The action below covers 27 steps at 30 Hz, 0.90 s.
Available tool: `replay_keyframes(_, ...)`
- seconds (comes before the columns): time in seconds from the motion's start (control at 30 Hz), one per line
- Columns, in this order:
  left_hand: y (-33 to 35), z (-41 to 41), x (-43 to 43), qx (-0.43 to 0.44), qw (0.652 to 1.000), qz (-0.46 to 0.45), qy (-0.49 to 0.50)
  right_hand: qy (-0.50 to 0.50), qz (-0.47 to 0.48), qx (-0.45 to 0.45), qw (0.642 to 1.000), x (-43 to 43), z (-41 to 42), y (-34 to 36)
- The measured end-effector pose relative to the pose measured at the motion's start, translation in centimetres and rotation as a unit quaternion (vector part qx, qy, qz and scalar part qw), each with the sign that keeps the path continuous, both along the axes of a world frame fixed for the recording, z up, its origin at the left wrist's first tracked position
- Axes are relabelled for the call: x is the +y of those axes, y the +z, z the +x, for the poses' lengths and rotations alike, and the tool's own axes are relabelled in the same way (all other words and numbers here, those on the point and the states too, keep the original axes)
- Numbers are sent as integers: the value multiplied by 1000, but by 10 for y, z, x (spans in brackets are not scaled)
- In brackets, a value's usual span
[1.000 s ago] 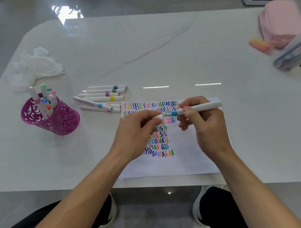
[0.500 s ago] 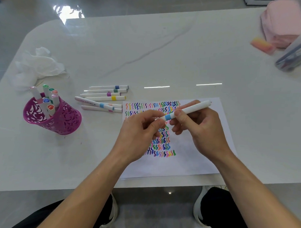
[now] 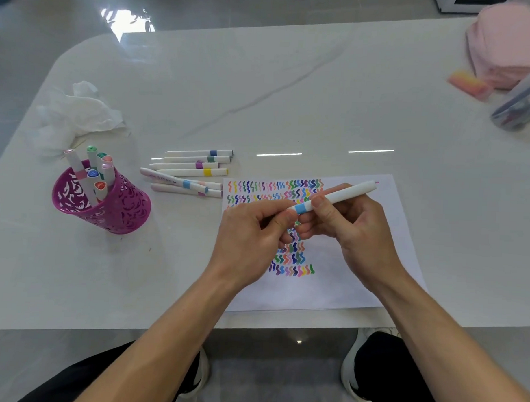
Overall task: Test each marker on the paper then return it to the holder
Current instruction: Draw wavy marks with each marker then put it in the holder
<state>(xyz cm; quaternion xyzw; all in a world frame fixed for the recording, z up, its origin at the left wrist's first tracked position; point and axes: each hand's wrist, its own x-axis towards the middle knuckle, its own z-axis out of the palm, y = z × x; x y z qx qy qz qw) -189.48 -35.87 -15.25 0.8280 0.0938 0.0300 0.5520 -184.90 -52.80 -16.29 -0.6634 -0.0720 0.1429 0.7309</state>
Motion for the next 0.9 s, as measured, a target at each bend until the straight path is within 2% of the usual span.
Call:
replay_keyframes(0.13,4,4,13,15,1000,-7,-9,14,2,20,1000,7,-2,-1)
replay_keyframes(0.27,7,4,21,0,1000,-9,15,18,-54,41,998,14,-4,-4)
replay_keyframes(0.43,16,7,44,-24,990,-78,118,-78,-91,83,989,6,9,-10)
replay_keyframes(0.6,23,0,63,-104,980,-62,159,-97,-91,162,978,1,16,-18)
replay_keyframes(0.9,43,-23,89,-272,926,40,259,-90,-129,152,976,9,13,-26)
